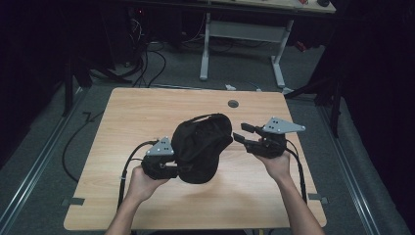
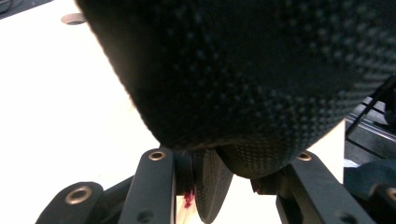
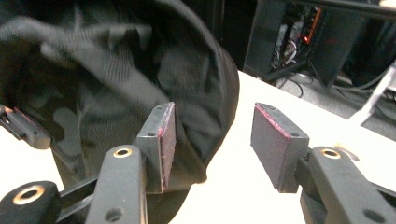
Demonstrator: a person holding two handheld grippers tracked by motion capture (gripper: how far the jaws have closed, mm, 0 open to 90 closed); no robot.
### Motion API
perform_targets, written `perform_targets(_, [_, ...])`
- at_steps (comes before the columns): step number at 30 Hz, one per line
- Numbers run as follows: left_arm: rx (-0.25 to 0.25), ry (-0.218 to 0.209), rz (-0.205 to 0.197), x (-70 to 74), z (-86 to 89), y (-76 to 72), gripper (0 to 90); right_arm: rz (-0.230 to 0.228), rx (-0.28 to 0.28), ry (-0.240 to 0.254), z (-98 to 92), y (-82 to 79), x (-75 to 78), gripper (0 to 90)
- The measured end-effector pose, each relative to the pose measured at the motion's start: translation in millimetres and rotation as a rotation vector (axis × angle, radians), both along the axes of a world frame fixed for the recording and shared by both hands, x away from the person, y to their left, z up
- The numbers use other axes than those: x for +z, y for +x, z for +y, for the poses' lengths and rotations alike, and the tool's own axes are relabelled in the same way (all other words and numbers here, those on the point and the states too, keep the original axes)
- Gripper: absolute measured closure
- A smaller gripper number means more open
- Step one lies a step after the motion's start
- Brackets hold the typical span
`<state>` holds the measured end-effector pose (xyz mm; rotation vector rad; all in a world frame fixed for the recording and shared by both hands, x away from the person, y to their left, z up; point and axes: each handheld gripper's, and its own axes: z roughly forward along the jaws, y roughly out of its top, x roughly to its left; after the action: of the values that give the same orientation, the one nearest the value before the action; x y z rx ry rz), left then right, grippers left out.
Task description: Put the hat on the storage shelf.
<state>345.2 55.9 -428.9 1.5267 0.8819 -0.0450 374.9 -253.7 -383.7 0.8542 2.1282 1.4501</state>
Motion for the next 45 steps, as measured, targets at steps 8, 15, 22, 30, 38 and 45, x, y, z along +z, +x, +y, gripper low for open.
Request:
perform_targets(8, [0.08, -0.05, -0.01, 1.4, 4.5, 5.4, 67.4, 0.12, -0.068, -0.007, -9.4, -0.3, -34.0, 47.4])
perform_targets(15, [0.135, -0.061, -0.01, 3.3, 7.9, 10.8, 67.3, 0.178, -0.103, -0.051, -14.4, -5.6, -53.4, 48.7])
perform_targets(22, [0.187, -0.071, -0.021, 4.4, 9.7, 14.9, 67.3, 0.227, -0.148, -0.096, -18.3, -12.1, -77.2, 48.6])
perform_targets(30, [0.25, -0.09, -0.049, 5.6, 15.3, 22.9, 67.4, 0.259, -0.203, -0.177, -22.4, -17.9, -112.0, 47.1])
perform_targets(38, [0.305, -0.117, -0.042, 10.5, 18.6, 28.9, 67.4, 0.283, -0.238, -0.187, -25.2, -18.8, -132.7, 45.8])
perform_targets(45, [0.34, -0.13, -0.038, 12.7, 23.1, 32.9, 67.4, 0.282, -0.262, -0.191, -25.5, -19.6, -140.0, 45.8])
